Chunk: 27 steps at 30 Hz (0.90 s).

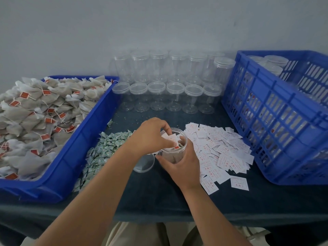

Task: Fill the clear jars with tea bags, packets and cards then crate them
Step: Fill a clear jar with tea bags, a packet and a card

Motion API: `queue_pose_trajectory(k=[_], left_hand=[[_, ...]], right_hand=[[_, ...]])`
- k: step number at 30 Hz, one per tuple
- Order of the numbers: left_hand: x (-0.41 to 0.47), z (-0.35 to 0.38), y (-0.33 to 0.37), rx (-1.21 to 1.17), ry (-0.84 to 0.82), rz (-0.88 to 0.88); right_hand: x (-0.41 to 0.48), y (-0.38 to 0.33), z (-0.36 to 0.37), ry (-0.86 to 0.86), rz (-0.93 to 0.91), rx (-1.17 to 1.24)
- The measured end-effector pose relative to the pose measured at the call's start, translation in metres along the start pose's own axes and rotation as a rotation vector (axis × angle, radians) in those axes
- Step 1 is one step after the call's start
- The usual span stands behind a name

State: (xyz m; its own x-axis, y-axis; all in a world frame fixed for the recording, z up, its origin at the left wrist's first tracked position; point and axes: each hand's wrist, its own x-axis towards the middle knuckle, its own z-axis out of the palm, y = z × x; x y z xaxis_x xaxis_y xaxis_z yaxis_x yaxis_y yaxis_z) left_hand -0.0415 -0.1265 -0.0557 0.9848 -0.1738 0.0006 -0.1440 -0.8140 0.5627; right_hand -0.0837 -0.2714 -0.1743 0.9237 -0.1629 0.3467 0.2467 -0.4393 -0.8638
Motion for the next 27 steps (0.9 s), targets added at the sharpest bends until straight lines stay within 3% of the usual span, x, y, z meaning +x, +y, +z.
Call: queue_pose_trajectory(k=[3, 7, 13, 17, 23, 27], left_hand=[[-0.002, 0.004, -0.002, -0.103, 0.109, 0.044], [-0.008, -0.001, -0.016, -0.293, 0.286, -0.056], [-0.059, 0.037, -0.084, 0.265, 0.146, -0.470], [-0.066, 0.059, -0.095, 0.090, 0.231, -0.483], [-0.059, 0.053, -0.098, -0.095, 0.232, -0.532], [-0.065, 0.049, -0.094, -0.362, 0.415, -0.444]], right_hand=[[0.001, -0.003, -0.001, 0.000, -0.008, -0.002], [0.000, -0.001, 0.001, 0.020, -0.005, -0.014], [0.000, 0.002, 0.002, -0.003, 0.007, 0.010], [0.001, 0.000, 0.001, -0.018, 0.023, 0.024], [-0.002, -0.001, 0.000, -0.023, 0.011, 0.019], [-0.003, -0.002, -0.001, -0.039, 0.010, 0.029]])
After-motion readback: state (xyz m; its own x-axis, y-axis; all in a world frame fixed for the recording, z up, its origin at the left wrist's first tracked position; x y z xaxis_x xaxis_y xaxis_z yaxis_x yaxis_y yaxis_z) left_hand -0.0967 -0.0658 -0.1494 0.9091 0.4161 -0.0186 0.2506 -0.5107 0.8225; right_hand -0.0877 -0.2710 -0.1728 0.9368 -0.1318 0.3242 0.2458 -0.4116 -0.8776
